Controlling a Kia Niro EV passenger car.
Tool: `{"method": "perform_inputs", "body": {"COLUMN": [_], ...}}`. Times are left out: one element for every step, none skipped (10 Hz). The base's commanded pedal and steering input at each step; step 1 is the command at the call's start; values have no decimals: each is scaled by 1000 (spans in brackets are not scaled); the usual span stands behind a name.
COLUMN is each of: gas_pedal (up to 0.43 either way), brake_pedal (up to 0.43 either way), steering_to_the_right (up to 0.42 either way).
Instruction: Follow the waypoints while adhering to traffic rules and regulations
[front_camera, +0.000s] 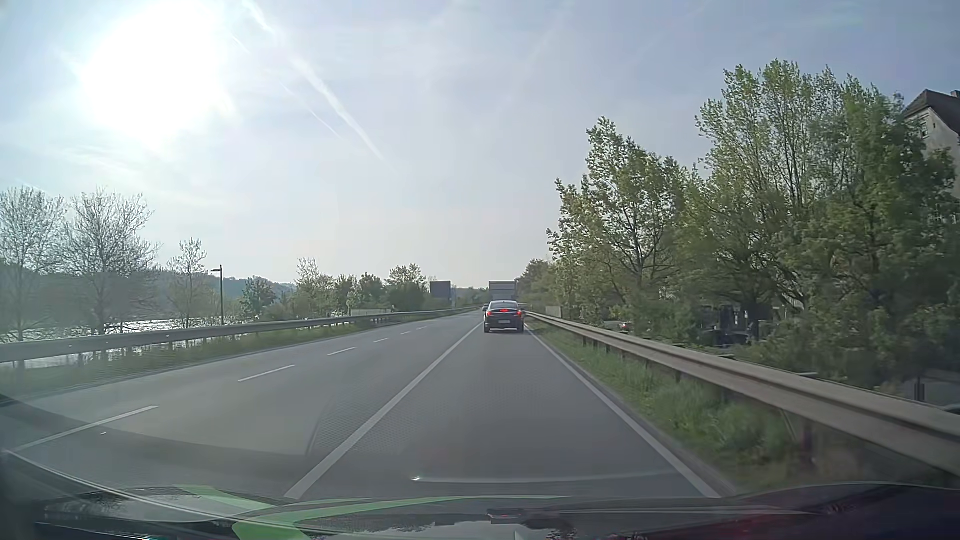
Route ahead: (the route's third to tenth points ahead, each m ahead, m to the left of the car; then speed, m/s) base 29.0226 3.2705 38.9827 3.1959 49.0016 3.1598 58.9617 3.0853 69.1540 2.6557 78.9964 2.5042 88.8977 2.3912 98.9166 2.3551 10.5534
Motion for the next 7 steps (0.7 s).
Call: {"method": "perform_inputs", "body": {"gas_pedal": [0,0,0,0,0,0,0], "brake_pedal": [0,0,0,0,0,0,0], "steering_to_the_right": [0,0,0,0,-1,-1,0]}}
